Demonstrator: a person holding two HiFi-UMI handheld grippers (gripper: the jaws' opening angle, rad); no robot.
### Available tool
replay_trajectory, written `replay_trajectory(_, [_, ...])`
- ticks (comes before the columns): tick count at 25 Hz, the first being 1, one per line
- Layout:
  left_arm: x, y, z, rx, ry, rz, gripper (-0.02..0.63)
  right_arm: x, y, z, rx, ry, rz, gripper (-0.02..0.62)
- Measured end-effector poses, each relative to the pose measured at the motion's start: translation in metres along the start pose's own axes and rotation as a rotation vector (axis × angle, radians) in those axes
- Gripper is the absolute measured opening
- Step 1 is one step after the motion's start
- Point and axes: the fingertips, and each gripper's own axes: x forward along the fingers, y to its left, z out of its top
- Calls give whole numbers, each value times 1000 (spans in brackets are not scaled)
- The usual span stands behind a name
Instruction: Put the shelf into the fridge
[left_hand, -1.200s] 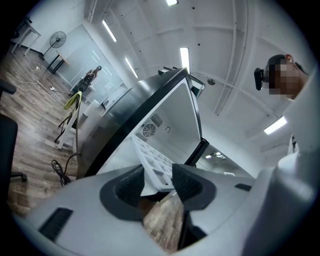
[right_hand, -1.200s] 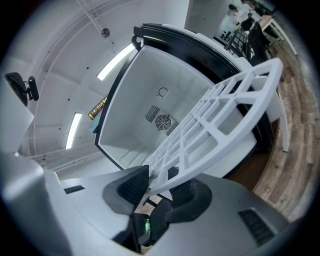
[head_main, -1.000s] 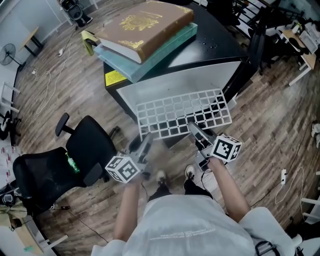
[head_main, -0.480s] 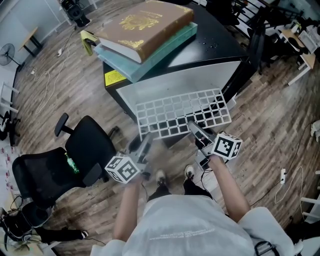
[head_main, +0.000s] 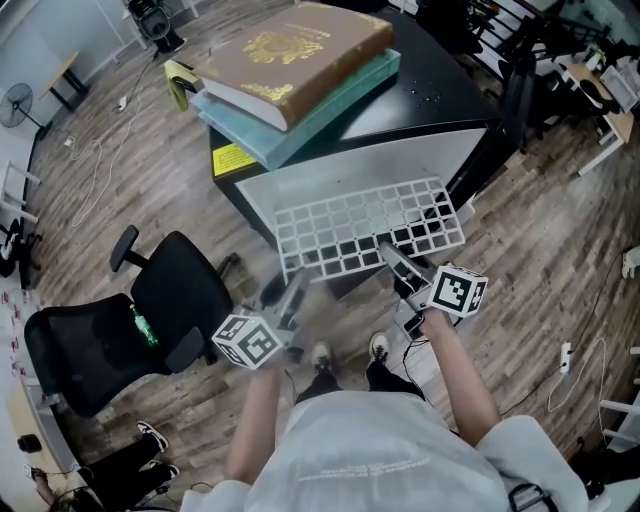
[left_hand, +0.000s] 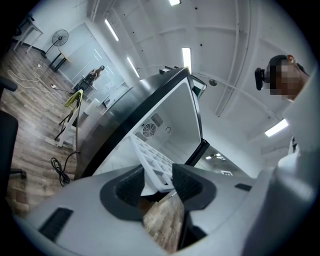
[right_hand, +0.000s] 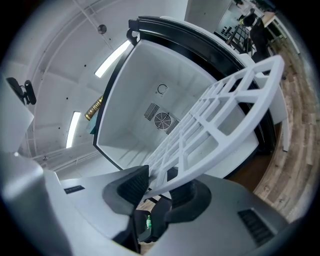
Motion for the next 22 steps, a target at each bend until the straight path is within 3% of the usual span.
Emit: replay_trajectory(22, [11, 7, 7, 18, 22, 34, 172, 13, -3, 8, 24, 19, 19, 122])
